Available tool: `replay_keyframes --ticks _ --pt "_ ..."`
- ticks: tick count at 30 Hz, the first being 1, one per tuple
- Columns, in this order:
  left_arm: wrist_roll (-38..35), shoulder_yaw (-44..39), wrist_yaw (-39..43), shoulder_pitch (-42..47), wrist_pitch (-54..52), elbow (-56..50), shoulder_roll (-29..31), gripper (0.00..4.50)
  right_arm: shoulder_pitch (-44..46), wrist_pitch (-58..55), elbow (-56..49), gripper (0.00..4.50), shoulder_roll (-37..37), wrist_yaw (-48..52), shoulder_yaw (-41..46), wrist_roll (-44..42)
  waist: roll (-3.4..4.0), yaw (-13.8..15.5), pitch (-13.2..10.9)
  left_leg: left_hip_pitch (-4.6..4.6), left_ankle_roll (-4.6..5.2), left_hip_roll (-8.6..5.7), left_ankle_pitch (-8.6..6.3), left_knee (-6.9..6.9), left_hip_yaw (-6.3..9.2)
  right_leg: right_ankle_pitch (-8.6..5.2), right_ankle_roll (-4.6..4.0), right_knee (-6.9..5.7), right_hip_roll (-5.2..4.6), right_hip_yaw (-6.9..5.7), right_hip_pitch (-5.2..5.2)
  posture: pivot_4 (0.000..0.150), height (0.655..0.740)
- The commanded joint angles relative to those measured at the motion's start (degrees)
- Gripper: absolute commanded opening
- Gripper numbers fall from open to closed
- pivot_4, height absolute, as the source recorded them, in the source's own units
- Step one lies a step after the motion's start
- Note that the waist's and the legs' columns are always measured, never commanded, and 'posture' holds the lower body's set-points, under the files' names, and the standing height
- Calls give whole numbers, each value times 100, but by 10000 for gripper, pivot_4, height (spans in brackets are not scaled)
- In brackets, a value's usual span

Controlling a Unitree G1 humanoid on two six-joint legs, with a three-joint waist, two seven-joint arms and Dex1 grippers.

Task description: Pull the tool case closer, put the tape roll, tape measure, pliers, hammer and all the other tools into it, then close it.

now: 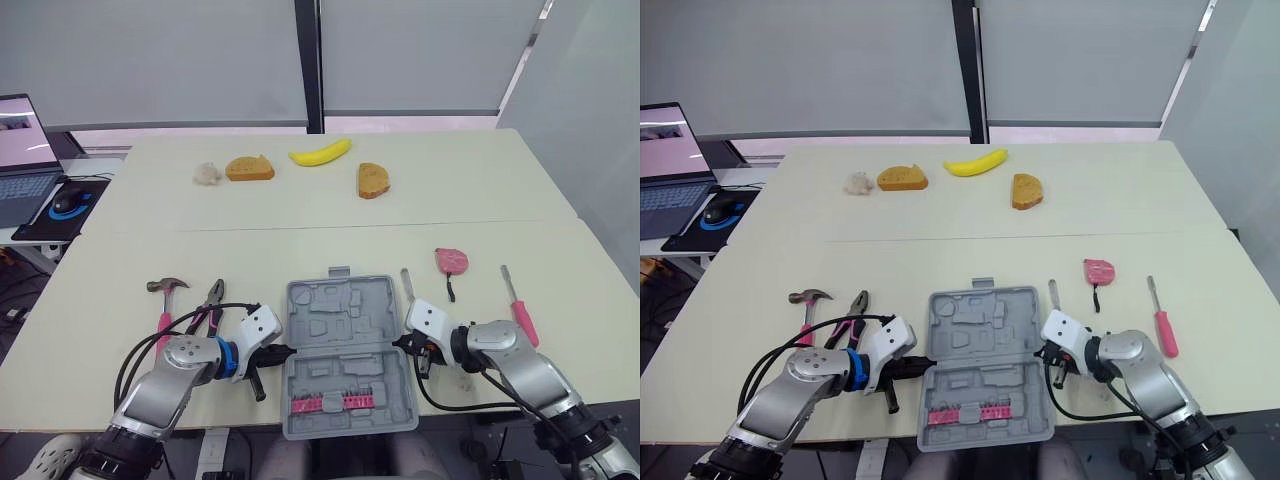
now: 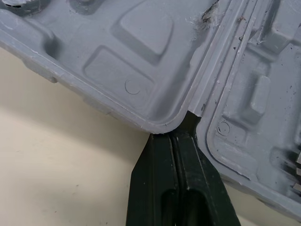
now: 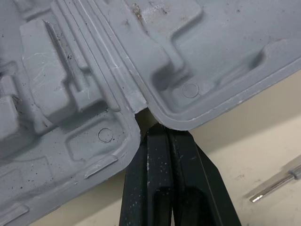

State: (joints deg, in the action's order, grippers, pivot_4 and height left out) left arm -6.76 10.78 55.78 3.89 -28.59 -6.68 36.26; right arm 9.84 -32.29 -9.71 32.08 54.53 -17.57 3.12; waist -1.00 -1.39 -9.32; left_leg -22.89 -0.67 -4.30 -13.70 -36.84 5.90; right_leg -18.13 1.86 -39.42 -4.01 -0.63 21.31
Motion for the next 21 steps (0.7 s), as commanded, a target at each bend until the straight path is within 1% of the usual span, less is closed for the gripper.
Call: replay_keyframes --ticks 1,13,21 --pt "-114 117 47 -41 -18 -179 -15 0 -95 -75 -247 140 60 -14 -33 -147 0 2 0 0 0 0 0 0 0 0 0 0 0 0 0 1500 7400" --pt "-146 106 109 -266 -5 -308 121 0 -351 -207 -534 140 154 -55 -210 -231 0 8 0 1 0 1 0 2 2 0 0 5 0 -1 -1 1500 7400" --pt "-155 120 96 -260 2 -268 143 0 -366 -237 -534 140 202 -50 -224 -291 -1 8 1 1 1 1 0 2 3 0 1 7 0 -2 -3 1500 7400"
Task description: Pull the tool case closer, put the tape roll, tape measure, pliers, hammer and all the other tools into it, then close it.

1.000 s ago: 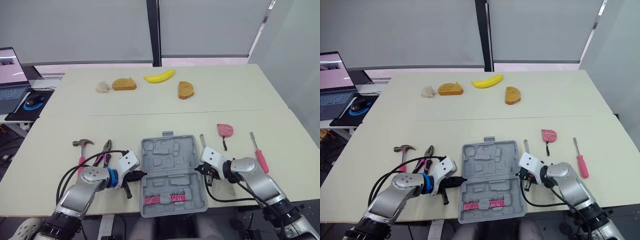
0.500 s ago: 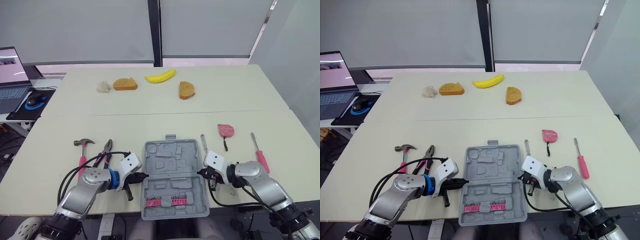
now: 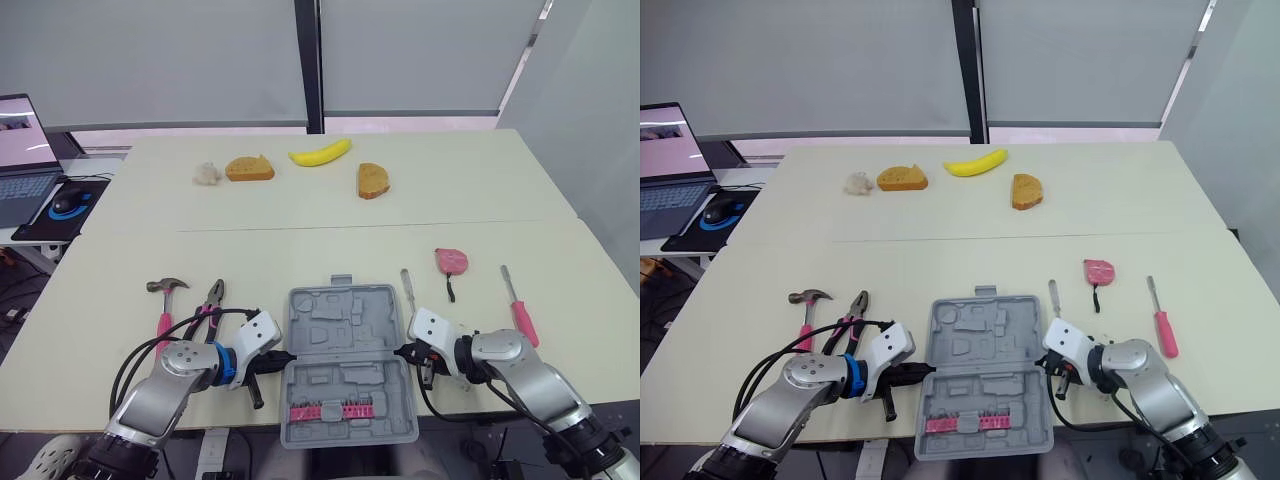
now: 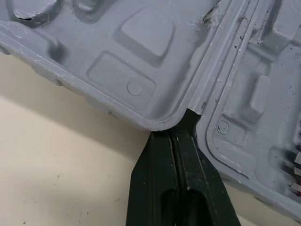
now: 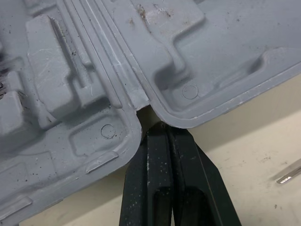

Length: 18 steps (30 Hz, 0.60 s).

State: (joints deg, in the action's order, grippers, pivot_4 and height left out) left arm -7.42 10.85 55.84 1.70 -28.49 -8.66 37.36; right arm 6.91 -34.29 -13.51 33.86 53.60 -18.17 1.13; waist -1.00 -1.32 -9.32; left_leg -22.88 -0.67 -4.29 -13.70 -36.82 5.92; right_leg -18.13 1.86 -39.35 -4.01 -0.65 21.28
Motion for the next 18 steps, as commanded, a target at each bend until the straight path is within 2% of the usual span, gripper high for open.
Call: replay_keyframes --ticks 1,18 --pt "-93 112 93 -42 -9 -71 39 0 -71 -53 -161 140 30 49 -175 -107 0 0 0 0 0 0 0 0 0 0 0 0 0 0 0 1500 7400" --pt "-192 61 9 -194 23 -110 173 0 -113 -195 -213 140 72 63 -327 -193 -1 -3 1 3 0 1 0 2 2 0 0 3 0 -2 -2 1500 7400"
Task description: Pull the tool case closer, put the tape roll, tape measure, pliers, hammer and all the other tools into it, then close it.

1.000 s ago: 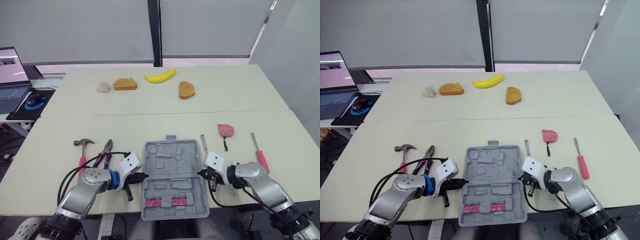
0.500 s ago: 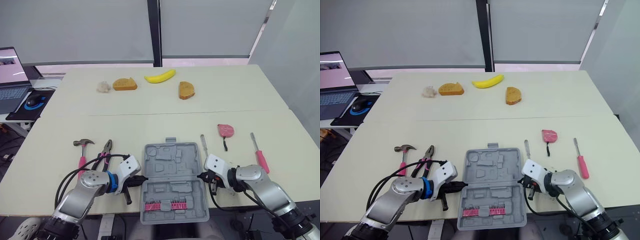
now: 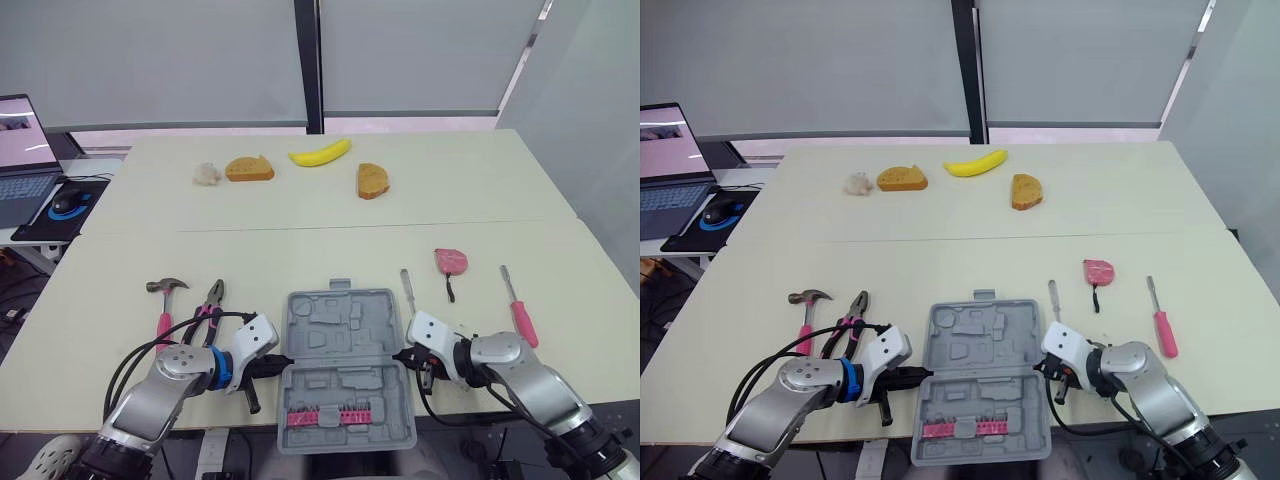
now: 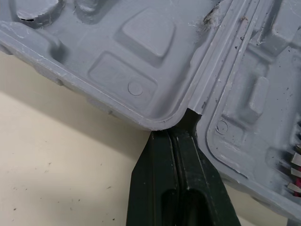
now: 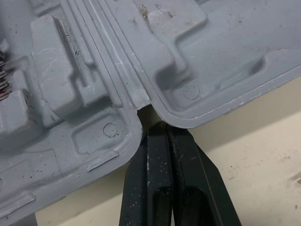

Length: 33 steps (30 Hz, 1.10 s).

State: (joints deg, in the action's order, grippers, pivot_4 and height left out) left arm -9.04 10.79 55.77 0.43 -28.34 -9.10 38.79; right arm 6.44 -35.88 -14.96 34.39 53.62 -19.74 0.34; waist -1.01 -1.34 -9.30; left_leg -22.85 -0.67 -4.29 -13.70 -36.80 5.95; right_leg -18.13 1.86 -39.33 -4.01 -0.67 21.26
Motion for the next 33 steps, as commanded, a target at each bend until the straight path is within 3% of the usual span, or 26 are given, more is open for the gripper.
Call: replay_keyframes --ticks 1,11,23,26,30,33 --pt "-30 70 15 -66 13 -58 30 0 -59 -38 -61 140 21 62 -170 -117 0 0 0 0 0 0 0 0 0 0 0 0 0 0 0 1500 7400" --pt "11 59 22 -23 156 100 61 0 -31 -145 64 140 -16 -131 -81 -125 0 0 0 0 0 0 0 0 2 0 0 1 0 -2 -2 1500 7400" --pt "43 -230 -42 -168 582 375 386 0 -266 -177 40 140 263 -396 857 -629 0 23 0 1 0 0 0 0 4 0 0 6 0 -3 -1 1500 7400" --pt "-193 -626 76 -352 896 227 497 0 -511 171 -271 140 333 -390 1223 -851 0 19 0 -1 0 1 0 4 4 0 0 6 0 -3 -3 1500 7400" --pt "-1122 -1808 483 -733 1205 56 591 0 -1041 607 -940 140 418 -567 2053 -1071 4 23 -4 -11 0 3 0 11 3 0 0 12 0 -2 7 1500 7400" --pt "-1358 -2431 649 -943 1441 215 713 0 -1484 763 -1246 140 618 -484 2575 -1209 4 64 -4 -9 0 3 0 10 4 1 1 27 -1 -5 3 1500 7400"
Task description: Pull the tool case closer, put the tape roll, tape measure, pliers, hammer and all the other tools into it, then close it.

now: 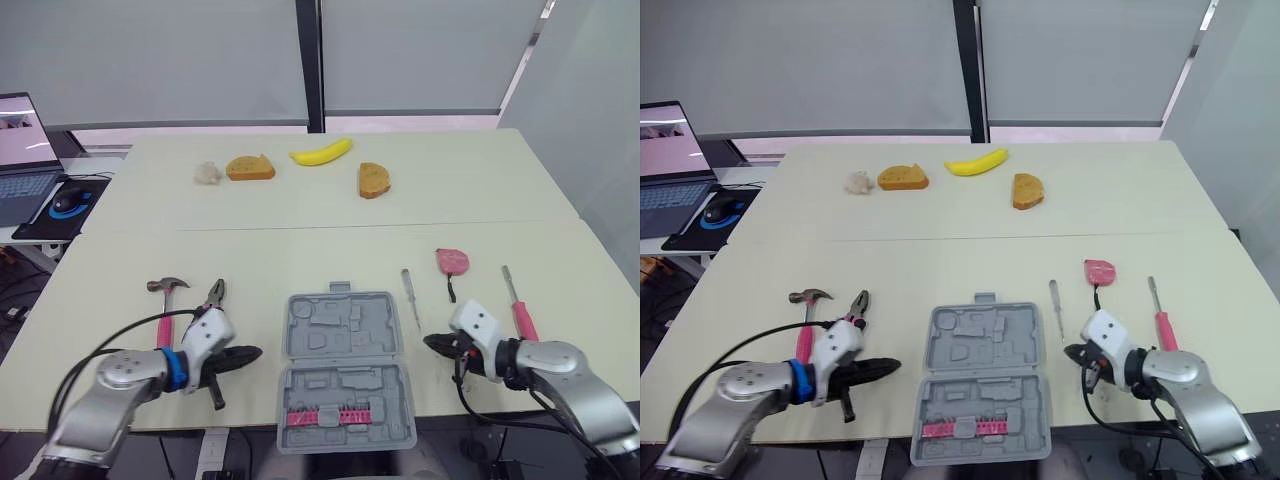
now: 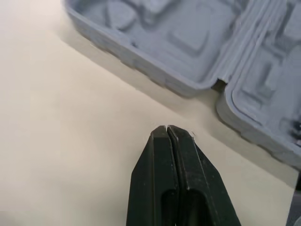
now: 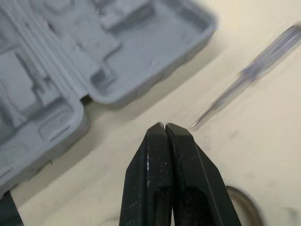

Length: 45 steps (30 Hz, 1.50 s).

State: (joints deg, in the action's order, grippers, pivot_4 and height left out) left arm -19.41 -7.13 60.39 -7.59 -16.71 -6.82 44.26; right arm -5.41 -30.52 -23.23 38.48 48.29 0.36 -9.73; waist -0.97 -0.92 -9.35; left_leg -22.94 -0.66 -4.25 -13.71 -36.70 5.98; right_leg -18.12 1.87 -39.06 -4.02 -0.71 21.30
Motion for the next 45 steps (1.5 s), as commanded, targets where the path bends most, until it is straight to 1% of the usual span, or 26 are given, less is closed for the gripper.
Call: replay_keyframes --ticks 1,4,6,7,9,13,16,19,21,23,24,29,35,45 --pt "-356 -832 242 -196 265 124 274 0 -481 243 -516 140 270 112 851 -333 0 49 0 1 1 -1 -1 0 -1 0 0 5 -1 -1 2 1500 7400" --pt "-447 -1323 300 -336 112 534 528 0 -952 273 -630 140 402 220 1700 -636 0 91 0 3 7 -1 -4 0 -5 0 0 9 -2 0 0 1500 7400" --pt "-491 -1696 300 -494 83 851 636 3708 -1295 187 -664 0 465 338 2374 -883 0 97 0 2 8 0 -5 1 -5 0 0 9 -2 -1 -6 1500 7400" --pt "-463 -1930 326 -719 134 1051 675 6034 -1564 183 -659 2172 531 472 2803 -949 0 97 0 2 9 0 -6 1 -6 0 0 9 -3 0 -10 1500 7400" --pt "-344 -2261 346 -1143 335 1433 710 12219 -2110 344 -526 6187 635 709 3459 -907 0 95 0 2 14 0 -9 1 -10 -1 0 10 -3 1 -11 1500 7400" --pt "-407 -2707 220 -1561 450 1679 599 25280 -2723 515 -139 14828 568 813 4245 -935 -8 97 1 4 19 11 -12 13 -22 -3 -1 17 -5 3 -9 1500 7400" --pt "-498 -2788 207 -1727 373 1568 478 35011 -2975 494 -95 21920 444 831 4465 -1040 -10 110 4 6 18 21 -12 10 -26 -11 -12 17 -6 1 -9 1500 7400" --pt "-573 -2753 194 -1748 247 1464 374 44800 -3056 489 -175 29503 408 826 4360 -1077 -8 119 5 10 18 24 -12 10 -29 -26 -37 17 -7 1 -6 1500 7400" --pt "-581 -2727 188 -1754 204 1417 338 45000 -2995 463 -187 34451 404 796 4301 -1109 -10 118 6 9 18 25 -12 10 -31 -24 -36 17 -7 1 -4 1500 7400" --pt "-594 -2729 173 -1747 177 1373 313 45000 -2955 448 -205 41948 418 787 4277 -1130 -11 119 6 9 18 26 -12 9 -33 -22 -32 17 -6 1 0 1500 7400" --pt "-603 -2719 152 -1716 189 1347 291 45000 -2914 418 -214 44747 434 774 4276 -1156 -11 119 6 8 18 26 -12 9 -35 -21 -30 17 -7 1 1 1500 7400" --pt "-641 -2691 -119 -1440 80 1299 144 45000 -2648 326 -152 44747 588 757 4232 -1222 -11 127 6 7 18 26 -13 10 -37 -17 -25 18 -7 1 0 1500 7400" --pt "-622 -2631 -193 -1285 46 1229 90 45000 -2374 235 -78 44747 741 774 4073 -1272 -11 136 6 4 18 26 -13 11 -39 -17 -24 17 -6 0 -3 1500 7400" --pt "-478 -2525 -74 -1101 175 1327 258 45000 -2138 339 210 44747 972 840 3793 -1177 -10 138 6 4 18 26 -13 12 -39 -16 -24 17 -6 0 -10 1500 7400"
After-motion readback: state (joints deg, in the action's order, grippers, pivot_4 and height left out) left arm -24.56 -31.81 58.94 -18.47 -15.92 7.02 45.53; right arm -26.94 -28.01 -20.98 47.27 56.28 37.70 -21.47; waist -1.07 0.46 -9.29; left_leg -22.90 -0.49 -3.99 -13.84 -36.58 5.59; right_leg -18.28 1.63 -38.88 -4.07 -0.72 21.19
